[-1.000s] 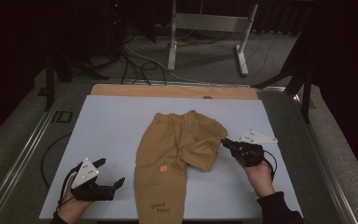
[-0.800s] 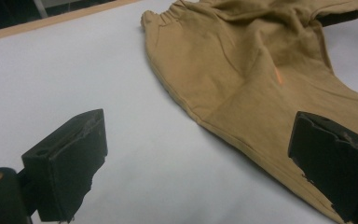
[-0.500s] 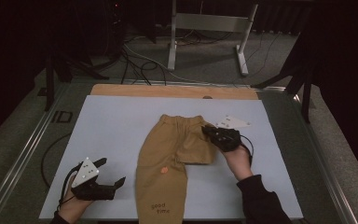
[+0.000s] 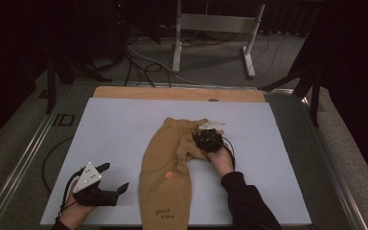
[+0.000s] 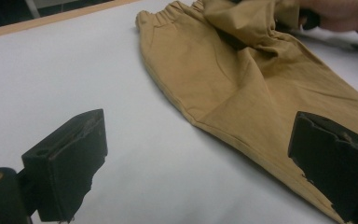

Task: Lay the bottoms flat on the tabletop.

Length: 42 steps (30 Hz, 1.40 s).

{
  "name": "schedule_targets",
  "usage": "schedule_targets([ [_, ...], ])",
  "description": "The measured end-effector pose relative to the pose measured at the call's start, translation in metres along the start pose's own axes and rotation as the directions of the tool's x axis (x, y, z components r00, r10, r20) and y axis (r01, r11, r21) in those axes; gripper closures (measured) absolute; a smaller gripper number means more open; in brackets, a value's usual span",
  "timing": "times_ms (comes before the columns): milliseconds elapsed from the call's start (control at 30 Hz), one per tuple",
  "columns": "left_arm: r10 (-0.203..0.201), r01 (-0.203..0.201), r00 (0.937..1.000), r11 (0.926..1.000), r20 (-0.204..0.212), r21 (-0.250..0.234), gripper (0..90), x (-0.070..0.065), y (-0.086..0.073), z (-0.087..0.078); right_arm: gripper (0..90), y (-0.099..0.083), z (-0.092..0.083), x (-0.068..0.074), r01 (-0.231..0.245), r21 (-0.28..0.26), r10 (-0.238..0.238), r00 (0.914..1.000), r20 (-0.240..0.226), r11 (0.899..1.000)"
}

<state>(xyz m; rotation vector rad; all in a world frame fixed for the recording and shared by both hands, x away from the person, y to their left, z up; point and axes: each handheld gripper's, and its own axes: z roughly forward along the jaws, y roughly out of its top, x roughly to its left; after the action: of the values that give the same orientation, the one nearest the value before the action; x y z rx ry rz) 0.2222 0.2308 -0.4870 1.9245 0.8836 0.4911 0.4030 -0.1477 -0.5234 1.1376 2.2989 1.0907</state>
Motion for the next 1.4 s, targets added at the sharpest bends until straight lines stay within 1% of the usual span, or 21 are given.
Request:
schedule_targets([
  [33, 0.000, 0.000, 1.0000, 1.0000, 0.001, 0.002, 5.4, 0.000, 0.000, 0.000, 73.5, -0.005, 0.002, 0.001, -0.014, 0.000, 0.014, 0.9999, -0.008, 1.000],
  [100, 0.000, 0.000, 1.0000, 1.0000, 0.000, 0.000, 5.4, 0.000, 0.000, 0.000, 61.7, -0.001, -0.005, -0.002, -0.037, -0.003, 0.037, 0.9991, -0.021, 0.999],
  [133, 0.001, -0.001, 1.0000, 1.0000, -0.002, 0.000, 5.4, 0.000, 0.000, 0.000, 56.7, 0.002, -0.010, -0.004, -0.035, -0.008, 0.035, 0.9990, -0.027, 0.999],
  [200, 0.004, -0.004, 1.0000, 1.0000, 0.001, 0.001, 5.4, 0.000, 0.000, 0.000, 50.4, 0.007, -0.025, -0.008, -0.019, -0.006, 0.019, 0.9992, -0.036, 1.000],
  [233, 0.007, -0.007, 1.0000, 1.0000, 0.001, 0.002, 5.5, 0.000, 0.001, 0.000, 47.1, 0.008, -0.033, -0.010, -0.004, -0.011, 0.004, 0.9991, -0.042, 1.000],
  [333, 0.009, -0.009, 0.9999, 1.0000, -0.006, -0.003, 5.5, -0.001, 0.001, 0.000, 41.2, 0.007, -0.059, -0.016, 0.026, -0.024, -0.027, 0.9987, -0.043, 0.999],
  [400, 0.011, -0.011, 0.9999, 0.9999, -0.011, -0.004, 5.4, -0.001, 0.001, -0.001, 39.9, 0.001, -0.077, -0.019, 0.020, -0.036, -0.021, 0.9985, -0.050, 0.999],
  [500, 0.008, -0.008, 0.9998, 0.9999, -0.019, -0.013, 5.5, -0.001, 0.002, -0.002, 38.2, -0.016, -0.099, -0.019, 0.027, -0.041, -0.029, 0.9982, -0.052, 0.999],
  [600, 0.007, -0.007, 0.9998, 0.9998, -0.019, -0.021, 5.6, 0.000, 0.003, -0.003, 36.9, -0.035, -0.114, -0.016, 0.033, -0.035, -0.034, 0.9984, -0.044, 0.999],
  [700, 0.003, -0.004, 0.9998, 0.9997, -0.020, -0.026, 5.6, -0.001, 0.003, -0.003, 35.4, -0.053, -0.118, -0.014, 0.041, -0.004, -0.041, 0.9986, -0.034, 0.999],
  [767, 0.004, -0.005, 0.9998, 0.9997, -0.019, -0.026, 5.6, 0.000, 0.004, -0.003, 34.3, -0.062, -0.117, -0.012, 0.051, 0.023, -0.050, 0.9981, -0.035, 0.998],
  [833, 0.001, -0.001, 0.9999, 0.9996, -0.017, -0.029, 5.6, 0.000, 0.004, -0.003, 33.9, -0.070, -0.113, -0.009, 0.047, 0.029, -0.046, 0.9977, -0.049, 0.998],
  [933, 0.007, -0.007, 0.9998, 0.9997, -0.017, -0.025, 5.6, 0.000, 0.004, -0.002, 32.5, -0.074, -0.101, -0.002, 0.087, 0.044, -0.087, 0.9962, -0.005, 0.995],
  [967, 0.007, -0.007, 0.9998, 0.9996, -0.017, -0.026, 5.6, 0.000, 0.004, -0.002, 32.9, -0.074, -0.097, -0.002, 0.102, 0.049, -0.103, 0.9941, 0.032, 0.994],
  [1033, 0.011, -0.012, 0.9998, 0.9996, -0.018, -0.026, 5.6, -0.001, 0.003, -0.003, 35.3, -0.074, -0.089, -0.006, 0.108, 0.071, -0.116, 0.9871, 0.111, 0.992],
  [1100, 0.012, -0.013, 0.9998, 0.9997, -0.015, -0.023, 5.6, 0.000, 0.003, -0.002, 41.6, -0.073, -0.088, -0.014, 0.061, 0.053, -0.069, 0.9858, 0.154, 0.997],
  [1167, 0.008, -0.008, 0.9998, 0.9997, -0.016, -0.023, 5.6, 0.000, 0.002, -0.002, 47.6, -0.071, -0.092, -0.023, 0.055, 0.023, -0.059, 0.9783, 0.199, 0.998],
  [1233, 0.005, -0.006, 0.9998, 0.9997, -0.017, -0.022, 5.6, 0.000, 0.002, -0.002, 54.8, -0.070, -0.097, -0.031, 0.040, 0.004, -0.040, 0.9763, 0.213, 0.999],
  [1300, 0.007, -0.008, 0.9999, 0.9997, -0.014, -0.022, 5.6, 0.000, 0.003, -0.001, 62.1, -0.068, -0.100, -0.035, 0.049, -0.018, -0.044, 0.9716, 0.233, 0.999],
  [1367, 0.011, -0.012, 0.9998, 0.9997, -0.017, -0.022, 5.6, -0.001, 0.003, -0.001, 66.1, -0.066, -0.101, -0.041, 0.071, -0.021, -0.064, 0.9682, 0.242, 0.997],
  [1400, 0.013, -0.013, 0.9998, 0.9997, -0.017, -0.021, 5.6, -0.001, 0.003, -0.001, 68.2, -0.065, -0.100, -0.043, 0.068, -0.023, -0.060, 0.9661, 0.251, 0.997],
])
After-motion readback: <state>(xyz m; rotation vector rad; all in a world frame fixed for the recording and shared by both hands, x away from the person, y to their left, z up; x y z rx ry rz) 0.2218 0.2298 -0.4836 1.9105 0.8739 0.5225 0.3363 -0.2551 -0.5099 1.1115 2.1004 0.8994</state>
